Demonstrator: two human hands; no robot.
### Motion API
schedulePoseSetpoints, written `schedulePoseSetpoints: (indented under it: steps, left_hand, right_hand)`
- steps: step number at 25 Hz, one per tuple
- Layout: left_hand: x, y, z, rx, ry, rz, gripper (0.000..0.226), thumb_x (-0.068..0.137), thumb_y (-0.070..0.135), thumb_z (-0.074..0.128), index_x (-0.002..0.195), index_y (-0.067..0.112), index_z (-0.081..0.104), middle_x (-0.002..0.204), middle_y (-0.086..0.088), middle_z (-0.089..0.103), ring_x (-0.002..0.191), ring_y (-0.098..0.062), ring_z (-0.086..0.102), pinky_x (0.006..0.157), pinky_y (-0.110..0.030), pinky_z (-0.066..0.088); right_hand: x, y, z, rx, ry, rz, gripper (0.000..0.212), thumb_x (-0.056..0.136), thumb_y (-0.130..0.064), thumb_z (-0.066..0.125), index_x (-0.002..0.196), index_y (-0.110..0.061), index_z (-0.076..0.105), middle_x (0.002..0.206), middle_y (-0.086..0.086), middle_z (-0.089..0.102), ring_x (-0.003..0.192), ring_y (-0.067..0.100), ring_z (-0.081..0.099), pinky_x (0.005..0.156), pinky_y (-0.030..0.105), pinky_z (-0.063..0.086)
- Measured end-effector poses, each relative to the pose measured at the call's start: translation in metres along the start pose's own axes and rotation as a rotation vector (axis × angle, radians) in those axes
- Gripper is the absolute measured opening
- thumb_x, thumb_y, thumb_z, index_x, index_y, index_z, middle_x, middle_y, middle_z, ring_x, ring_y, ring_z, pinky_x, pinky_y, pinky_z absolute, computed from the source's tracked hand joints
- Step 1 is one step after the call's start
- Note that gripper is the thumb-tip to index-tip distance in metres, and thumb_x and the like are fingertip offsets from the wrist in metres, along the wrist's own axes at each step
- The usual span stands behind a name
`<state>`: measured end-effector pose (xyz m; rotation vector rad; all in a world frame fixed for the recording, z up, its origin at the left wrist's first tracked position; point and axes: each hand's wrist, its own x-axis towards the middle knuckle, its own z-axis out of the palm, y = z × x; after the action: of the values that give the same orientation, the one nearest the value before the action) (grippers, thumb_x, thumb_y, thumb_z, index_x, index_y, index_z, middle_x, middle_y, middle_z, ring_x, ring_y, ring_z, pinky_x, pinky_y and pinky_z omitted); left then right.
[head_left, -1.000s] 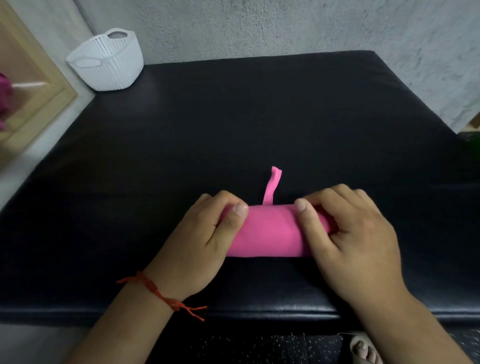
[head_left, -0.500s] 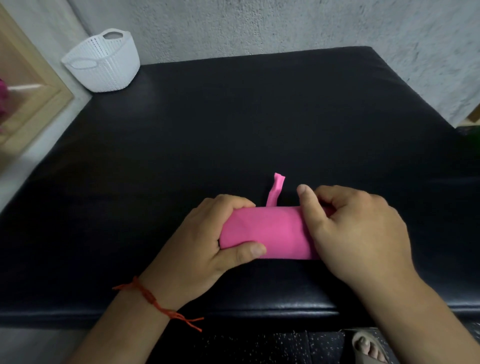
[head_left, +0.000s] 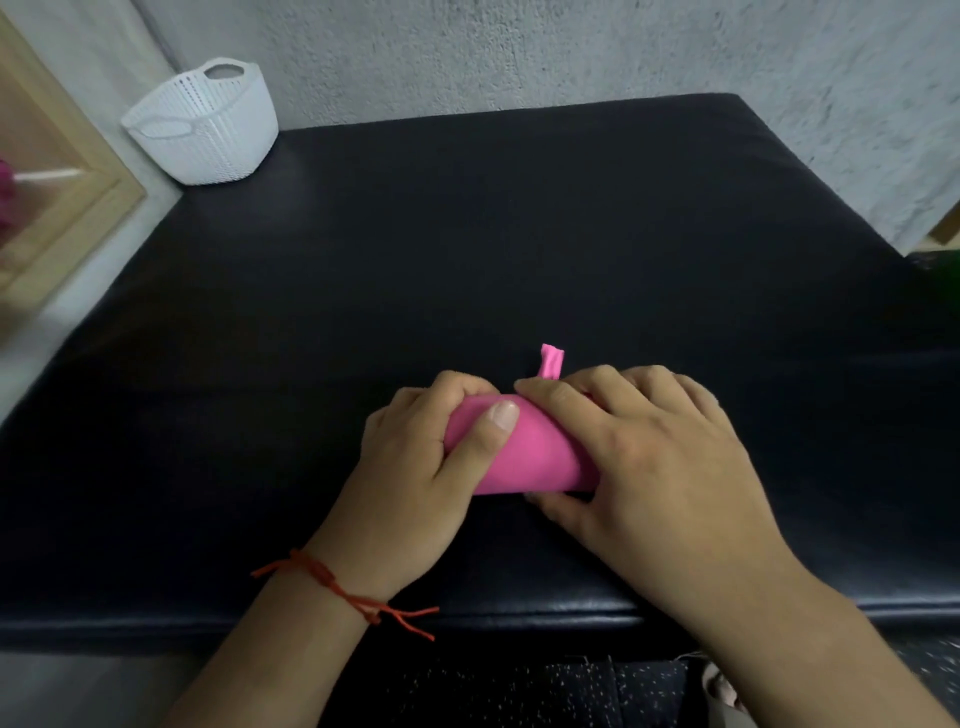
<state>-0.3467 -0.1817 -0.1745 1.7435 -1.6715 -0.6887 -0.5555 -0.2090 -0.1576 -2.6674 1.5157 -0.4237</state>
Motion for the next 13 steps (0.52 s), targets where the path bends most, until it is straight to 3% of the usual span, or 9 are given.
schedulePoseSetpoints:
  steps: [5, 10, 13]
  left_hand:
    - [-0.012, 0.012, 0.017, -0.259, 0.114, 0.07, 0.069, 0.079, 0.064, 0.075, 0.139, 0.043, 0.048, 0.14, 0.026, 0.053, 0.131, -0.001, 0.053, 0.103, -0.022, 0.047]
    - [-0.015, 0.02, 0.021, -0.312, 0.398, 0.177, 0.047, 0.093, 0.06, 0.061, 0.126, 0.026, 0.06, 0.122, 0.015, 0.066, 0.116, -0.011, 0.066, 0.09, -0.021, 0.053]
    - [-0.016, 0.019, 0.014, -0.212, 0.465, 0.355, 0.047, 0.1, 0.057, 0.053, 0.124, 0.018, 0.063, 0.12, 0.008, 0.067, 0.112, -0.013, 0.067, 0.09, -0.021, 0.051]
  right_hand:
    - [0.004, 0.005, 0.001, 0.048, 0.118, -0.02, 0.063, 0.084, -0.069, 0.064, 0.14, -0.04, 0.063, 0.108, -0.019, 0.069, 0.094, 0.015, 0.059, 0.113, 0.044, 0.042]
    - [0.003, -0.008, -0.021, 0.237, -0.031, 0.041, 0.065, 0.071, -0.087, 0.065, 0.128, -0.057, 0.06, 0.093, -0.033, 0.068, 0.085, -0.002, 0.06, 0.076, 0.024, 0.051]
    - [0.004, -0.011, -0.042, 0.621, -0.212, 0.092, 0.058, 0.067, -0.079, 0.082, 0.118, -0.056, 0.066, 0.099, -0.034, 0.071, 0.089, -0.002, 0.07, 0.074, 0.027, 0.057]
